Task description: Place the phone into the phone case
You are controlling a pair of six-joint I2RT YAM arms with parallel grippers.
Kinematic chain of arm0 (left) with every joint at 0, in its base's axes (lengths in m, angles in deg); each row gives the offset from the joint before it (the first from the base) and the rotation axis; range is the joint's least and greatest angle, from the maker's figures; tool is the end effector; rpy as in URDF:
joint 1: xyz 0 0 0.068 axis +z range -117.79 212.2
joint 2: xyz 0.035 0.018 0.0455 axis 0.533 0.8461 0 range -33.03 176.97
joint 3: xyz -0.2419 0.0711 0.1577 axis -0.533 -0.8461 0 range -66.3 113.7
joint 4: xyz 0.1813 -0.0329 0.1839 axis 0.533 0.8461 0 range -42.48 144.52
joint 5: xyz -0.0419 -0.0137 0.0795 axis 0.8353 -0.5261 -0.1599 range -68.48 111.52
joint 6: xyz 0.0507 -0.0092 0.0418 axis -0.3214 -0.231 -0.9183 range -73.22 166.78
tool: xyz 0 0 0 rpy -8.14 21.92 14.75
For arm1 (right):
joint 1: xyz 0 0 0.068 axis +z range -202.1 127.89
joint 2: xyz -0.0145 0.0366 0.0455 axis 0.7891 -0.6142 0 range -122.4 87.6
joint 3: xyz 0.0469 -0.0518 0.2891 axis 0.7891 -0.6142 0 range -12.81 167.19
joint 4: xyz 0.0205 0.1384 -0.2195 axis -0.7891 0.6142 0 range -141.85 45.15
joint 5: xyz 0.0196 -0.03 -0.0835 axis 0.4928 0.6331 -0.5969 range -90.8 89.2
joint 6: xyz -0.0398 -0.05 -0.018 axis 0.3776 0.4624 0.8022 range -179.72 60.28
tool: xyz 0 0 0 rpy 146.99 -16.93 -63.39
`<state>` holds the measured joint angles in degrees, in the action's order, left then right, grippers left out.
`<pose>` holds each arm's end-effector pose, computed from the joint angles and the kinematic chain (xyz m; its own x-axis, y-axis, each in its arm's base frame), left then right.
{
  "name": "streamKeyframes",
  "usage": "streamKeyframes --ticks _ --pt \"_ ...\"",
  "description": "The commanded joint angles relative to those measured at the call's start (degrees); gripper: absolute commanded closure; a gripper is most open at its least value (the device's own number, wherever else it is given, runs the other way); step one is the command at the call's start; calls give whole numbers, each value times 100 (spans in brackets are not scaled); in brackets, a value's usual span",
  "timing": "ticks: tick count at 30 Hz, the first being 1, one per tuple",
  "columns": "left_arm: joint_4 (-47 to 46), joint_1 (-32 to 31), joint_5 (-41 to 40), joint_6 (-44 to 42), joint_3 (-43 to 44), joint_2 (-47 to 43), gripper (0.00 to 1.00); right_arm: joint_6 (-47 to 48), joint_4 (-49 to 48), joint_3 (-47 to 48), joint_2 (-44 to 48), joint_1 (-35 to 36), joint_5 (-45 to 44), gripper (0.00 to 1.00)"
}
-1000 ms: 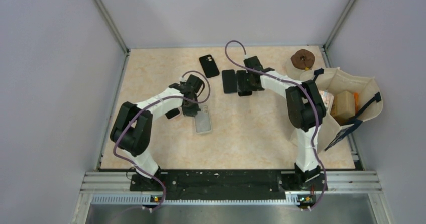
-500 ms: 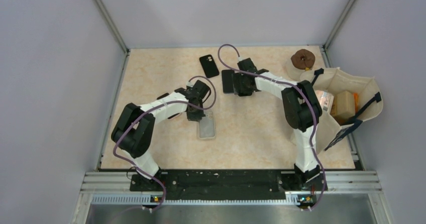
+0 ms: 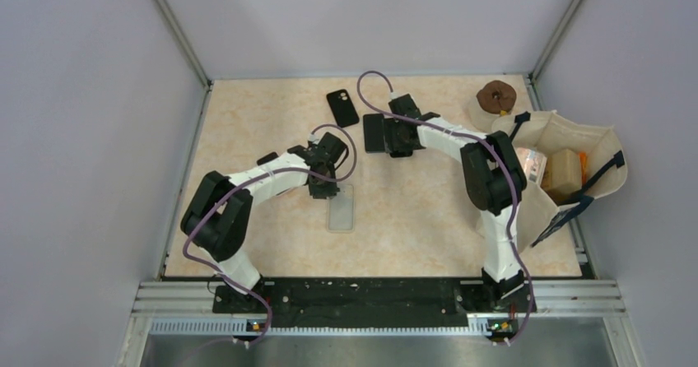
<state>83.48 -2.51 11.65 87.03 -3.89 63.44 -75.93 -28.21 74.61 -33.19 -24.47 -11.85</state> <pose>0.2773 -0.1813 0.1960 -0.9210 -0.1362 -0.3650 -0.1075 0.9894 -0.0978 0.4237 0.2105 0.1727 -0.8148 -0.1174 -0.5677 -0.1410 0.9900 -0.0024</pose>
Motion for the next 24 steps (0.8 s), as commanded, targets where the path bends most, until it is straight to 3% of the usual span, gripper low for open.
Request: streamKeyframes --ticks 1,7,13,20,24 --pt "-195 -27 -4 101 -36 -232 73 -247 411 -457 -26 22 258 56" --pt "-247 -22 128 227 30 -349 65 -702 335 -1396 764 43 791 57" --pt "-556 -4 666 561 299 -335 63 -1093 -272 -2786 1823 160 1673 57" --pt "-1457 21 1945 1188 724 455 63 -1482 -873 -4041 2787 279 2287 56" --pt "-1817 27 2239 1392 961 928 61 -1679 -1069 -4406 3081 337 2491 56"
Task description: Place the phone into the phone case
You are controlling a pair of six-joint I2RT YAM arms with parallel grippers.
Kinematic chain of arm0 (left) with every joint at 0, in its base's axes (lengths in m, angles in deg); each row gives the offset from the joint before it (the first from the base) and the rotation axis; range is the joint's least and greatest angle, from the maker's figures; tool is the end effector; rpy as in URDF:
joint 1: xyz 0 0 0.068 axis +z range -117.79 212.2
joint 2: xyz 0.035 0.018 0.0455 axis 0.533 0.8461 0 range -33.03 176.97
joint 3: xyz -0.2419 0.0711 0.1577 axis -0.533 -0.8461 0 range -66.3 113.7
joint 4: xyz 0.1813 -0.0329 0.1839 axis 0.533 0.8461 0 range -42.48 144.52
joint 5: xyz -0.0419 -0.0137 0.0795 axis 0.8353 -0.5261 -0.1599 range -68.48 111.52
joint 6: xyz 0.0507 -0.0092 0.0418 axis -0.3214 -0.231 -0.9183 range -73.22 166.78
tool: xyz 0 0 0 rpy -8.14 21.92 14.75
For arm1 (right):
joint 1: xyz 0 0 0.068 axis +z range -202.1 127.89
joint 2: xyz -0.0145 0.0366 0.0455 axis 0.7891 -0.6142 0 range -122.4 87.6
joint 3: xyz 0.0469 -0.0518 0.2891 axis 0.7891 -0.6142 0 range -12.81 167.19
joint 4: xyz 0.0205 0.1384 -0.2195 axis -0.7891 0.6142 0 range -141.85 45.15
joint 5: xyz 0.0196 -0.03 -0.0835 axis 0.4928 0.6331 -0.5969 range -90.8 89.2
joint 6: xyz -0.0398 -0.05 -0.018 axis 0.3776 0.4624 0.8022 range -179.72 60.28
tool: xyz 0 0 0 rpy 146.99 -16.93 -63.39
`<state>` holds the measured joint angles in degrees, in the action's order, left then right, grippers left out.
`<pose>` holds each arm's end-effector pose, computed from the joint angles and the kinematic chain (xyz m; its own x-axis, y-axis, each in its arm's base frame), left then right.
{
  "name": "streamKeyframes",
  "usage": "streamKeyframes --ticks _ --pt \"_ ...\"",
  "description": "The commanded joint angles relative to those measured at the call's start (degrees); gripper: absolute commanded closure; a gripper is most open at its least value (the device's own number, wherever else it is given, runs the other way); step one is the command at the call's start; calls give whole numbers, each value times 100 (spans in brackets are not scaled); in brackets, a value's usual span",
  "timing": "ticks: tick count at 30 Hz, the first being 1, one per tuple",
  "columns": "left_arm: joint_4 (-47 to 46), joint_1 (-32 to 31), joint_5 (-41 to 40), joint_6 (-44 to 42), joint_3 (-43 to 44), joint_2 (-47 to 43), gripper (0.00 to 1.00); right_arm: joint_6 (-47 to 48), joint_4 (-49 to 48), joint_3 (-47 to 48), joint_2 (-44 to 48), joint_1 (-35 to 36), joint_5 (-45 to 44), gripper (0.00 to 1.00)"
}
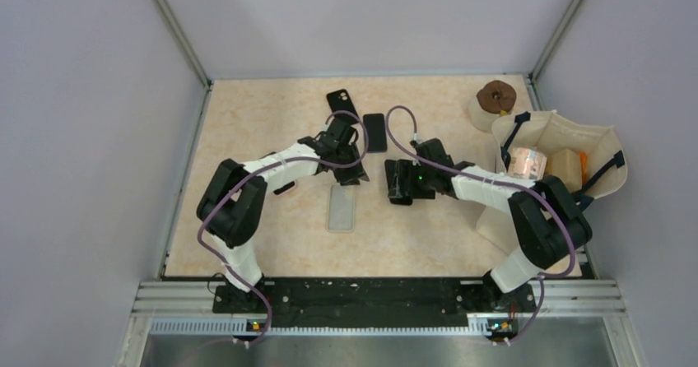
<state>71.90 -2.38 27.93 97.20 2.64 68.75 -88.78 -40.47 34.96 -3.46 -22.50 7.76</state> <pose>0.3134 -0.2233 0.2088 -0.9141 -0.2999 -0.2727 -0.1422 0.8673 -0.4771 0.2715 0.1633 0.1765 -0.8937 0.0446 -0.4465 -0.1479 0.9101 0.3870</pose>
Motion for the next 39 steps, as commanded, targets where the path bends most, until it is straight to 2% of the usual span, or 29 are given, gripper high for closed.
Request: streamKeyframes --ticks 1,7,16,25,34,36,37,39 --pt "-720 6 696 414 364 500 60 -404 155 -482 160 144 526 56" --pt "-1286 -54 1040 655 291 818 54 -520 -14 -596 163 166 706 56" --pt "-1709 -60 1153 820 147 826 51 -556 -133 -681 45 171 769 56" --pt "-1770 -127 1264 836 294 1196 52 -572 -184 -697 1 169 761 56" --pt "-1971 -227 1573 801 343 1432 85 -594 -206 -634 62 168 718 50" --pt "-1964 -240 1623 766 333 1463 92 -581 -191 -608 64 172 709 45" --pt "-1953 -246 1626 754 301 1455 99 -571 -175 -588 63 169 708 42" --pt "-1924 -239 1609 715 264 1425 100 -555 -148 -553 82 169 704 35"
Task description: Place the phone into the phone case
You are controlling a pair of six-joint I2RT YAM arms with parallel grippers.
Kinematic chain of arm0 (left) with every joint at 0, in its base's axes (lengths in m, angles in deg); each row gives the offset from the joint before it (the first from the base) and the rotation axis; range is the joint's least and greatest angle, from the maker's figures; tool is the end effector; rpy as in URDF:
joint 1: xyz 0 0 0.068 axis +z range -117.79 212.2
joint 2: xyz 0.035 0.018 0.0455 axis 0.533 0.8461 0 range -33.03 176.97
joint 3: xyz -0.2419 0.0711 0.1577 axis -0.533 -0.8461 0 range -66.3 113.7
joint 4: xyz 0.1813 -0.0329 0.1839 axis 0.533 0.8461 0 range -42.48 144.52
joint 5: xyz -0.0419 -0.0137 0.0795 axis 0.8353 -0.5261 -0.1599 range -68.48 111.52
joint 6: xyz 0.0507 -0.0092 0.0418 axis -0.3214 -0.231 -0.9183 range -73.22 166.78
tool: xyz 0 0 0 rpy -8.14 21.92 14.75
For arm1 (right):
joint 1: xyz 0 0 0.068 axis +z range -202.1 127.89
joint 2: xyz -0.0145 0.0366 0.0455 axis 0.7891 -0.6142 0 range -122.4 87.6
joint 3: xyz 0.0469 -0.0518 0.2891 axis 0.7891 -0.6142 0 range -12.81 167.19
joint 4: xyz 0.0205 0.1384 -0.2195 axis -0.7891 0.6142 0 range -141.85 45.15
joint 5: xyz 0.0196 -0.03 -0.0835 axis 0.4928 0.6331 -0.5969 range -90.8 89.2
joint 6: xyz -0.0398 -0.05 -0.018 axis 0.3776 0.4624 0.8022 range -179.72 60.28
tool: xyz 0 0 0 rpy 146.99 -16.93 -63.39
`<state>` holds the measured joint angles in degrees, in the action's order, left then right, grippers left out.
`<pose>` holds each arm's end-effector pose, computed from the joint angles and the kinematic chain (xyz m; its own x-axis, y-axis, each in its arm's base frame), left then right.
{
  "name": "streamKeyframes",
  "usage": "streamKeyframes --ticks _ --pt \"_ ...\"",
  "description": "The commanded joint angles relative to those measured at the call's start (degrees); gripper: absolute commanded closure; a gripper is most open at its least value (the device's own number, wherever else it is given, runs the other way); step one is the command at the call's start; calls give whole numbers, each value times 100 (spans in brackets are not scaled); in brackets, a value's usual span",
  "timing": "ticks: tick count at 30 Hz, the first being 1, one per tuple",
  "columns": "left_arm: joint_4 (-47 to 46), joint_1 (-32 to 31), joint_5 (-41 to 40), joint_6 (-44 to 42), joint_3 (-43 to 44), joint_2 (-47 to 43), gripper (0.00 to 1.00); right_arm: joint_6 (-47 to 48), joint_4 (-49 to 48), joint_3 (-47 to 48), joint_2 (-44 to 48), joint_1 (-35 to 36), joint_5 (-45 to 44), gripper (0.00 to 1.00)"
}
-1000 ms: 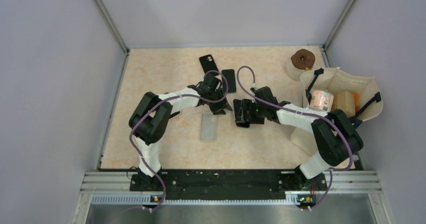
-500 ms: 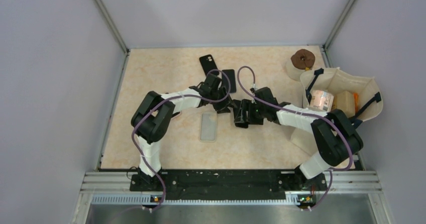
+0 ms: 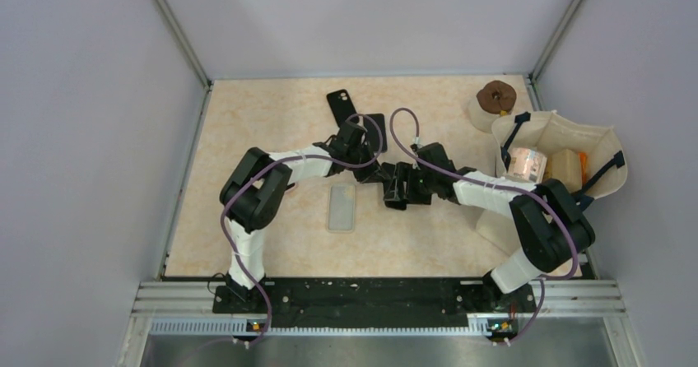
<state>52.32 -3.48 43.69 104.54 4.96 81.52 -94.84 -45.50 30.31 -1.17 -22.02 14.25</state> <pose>0.3464 -0.2733 0.1619 -0.9526 -0.2801 -0.1190 -0.1137 0.6901 -0.7148 0.2561 0.1641 0.1721 -0.9158 0.1115 -0.3859 -0.1168 0.8452 0.5215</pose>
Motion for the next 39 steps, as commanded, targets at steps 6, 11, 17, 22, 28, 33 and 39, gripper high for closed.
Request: streamKeyframes --ticks 6,11,17,22,28,33,39 --pt "32 68 -37 -210 -188 -328 100 175 621 156 99 125 -71 20" --pt "364 322 -75 -498 -295 -941 100 158 770 315 373 126 -163 19" --pt "949 610 -84 -835 -735 -1937 100 21 740 357 606 164 -283 19" --pt "1798 1009 -175 -1211 -1158 -2850 100 -91 651 670 143 523 -542 25" --pt "2397 1580 -297 -1606 -1791 -3603 100 -218 553 1311 -740 1136 -1031 36" --pt "2715 1829 -503 -1869 -1949 -3878 100 -239 560 1771 -1397 1540 -1306 37" --pt "2944 1866 -373 -2224 -1845 -4001 100 -312 567 2016 -1735 1780 -1477 43"
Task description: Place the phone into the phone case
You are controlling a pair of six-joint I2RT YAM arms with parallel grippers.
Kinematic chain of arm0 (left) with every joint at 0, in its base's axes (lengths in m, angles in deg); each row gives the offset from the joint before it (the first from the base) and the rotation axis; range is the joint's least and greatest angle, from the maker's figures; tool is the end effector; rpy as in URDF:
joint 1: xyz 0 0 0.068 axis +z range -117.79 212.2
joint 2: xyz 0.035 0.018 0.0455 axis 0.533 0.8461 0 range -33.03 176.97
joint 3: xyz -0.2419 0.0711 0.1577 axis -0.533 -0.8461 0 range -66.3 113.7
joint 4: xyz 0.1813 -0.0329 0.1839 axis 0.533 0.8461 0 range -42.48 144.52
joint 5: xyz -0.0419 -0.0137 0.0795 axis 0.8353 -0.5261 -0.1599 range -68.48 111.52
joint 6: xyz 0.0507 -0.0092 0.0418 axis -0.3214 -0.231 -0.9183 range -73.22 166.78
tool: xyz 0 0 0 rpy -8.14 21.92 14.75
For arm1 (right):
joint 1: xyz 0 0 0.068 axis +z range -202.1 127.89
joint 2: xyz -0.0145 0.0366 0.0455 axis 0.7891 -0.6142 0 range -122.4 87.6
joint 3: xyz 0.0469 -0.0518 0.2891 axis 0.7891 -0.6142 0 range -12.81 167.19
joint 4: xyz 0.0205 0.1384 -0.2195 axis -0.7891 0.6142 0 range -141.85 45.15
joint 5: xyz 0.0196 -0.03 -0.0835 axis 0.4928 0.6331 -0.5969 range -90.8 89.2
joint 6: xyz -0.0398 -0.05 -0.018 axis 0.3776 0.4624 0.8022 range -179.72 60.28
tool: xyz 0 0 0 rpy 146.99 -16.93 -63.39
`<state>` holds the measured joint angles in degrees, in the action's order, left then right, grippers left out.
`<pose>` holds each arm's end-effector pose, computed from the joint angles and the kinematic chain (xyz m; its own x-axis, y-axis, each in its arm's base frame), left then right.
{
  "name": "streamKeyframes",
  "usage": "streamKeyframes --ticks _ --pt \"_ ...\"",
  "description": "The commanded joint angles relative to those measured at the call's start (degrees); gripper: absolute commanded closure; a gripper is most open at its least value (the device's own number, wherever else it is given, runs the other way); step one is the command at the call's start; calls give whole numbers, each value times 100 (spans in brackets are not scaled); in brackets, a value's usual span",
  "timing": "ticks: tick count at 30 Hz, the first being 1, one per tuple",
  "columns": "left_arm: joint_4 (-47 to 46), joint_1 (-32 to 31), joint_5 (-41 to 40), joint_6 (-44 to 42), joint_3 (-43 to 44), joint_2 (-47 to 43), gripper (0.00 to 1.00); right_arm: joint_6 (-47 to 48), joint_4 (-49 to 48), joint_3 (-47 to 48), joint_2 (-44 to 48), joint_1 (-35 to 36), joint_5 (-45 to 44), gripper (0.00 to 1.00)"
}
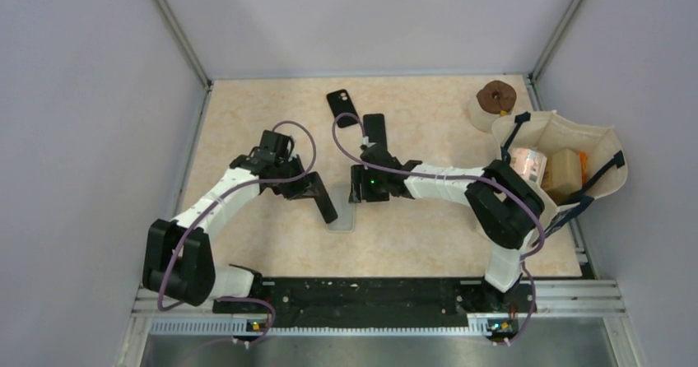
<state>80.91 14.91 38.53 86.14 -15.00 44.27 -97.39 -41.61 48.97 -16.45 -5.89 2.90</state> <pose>0.2485 -0.0936 0.2359 -0.9059 -0.3530 -0.2342 -0.1912 0.8340 -0.5176 0.2660 0.2824 0.1743 -0.8915 -0.0488 -0.4505 -0.2563 0.8742 0.4124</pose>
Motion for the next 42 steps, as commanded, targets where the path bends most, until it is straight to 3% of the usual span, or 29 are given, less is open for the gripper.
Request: streamKeyframes --ticks 1,5,9,15,27,35,38,42 --pt "81 31 295 -464 151 -268 100 -71 186 153 -208 195 -458 44" --pt "197 34 664 -669 221 -130 100 -75 456 354 -392 315 -757 57" --pt "181 34 987 -719 247 -38 100 -28 718 633 -674 416 -1021 80" --pt "-64 52 1503 -660 230 198 100 123 995 901 -847 453 -1316 100" --pt "-1305 49 2502 -108 -187 889 100 475 1439 902 -355 456 -1716 100" --pt "-1703 34 2753 -42 -155 1431 100 991 1393 1009 -345 456 -1701 98" --pt "-1734 25 2802 -78 -89 1676 100 1161 1361 1083 -365 455 -1730 88" --pt "-1799 8 2858 -81 -118 1973 100 1290 1308 1099 -259 427 -1737 61"
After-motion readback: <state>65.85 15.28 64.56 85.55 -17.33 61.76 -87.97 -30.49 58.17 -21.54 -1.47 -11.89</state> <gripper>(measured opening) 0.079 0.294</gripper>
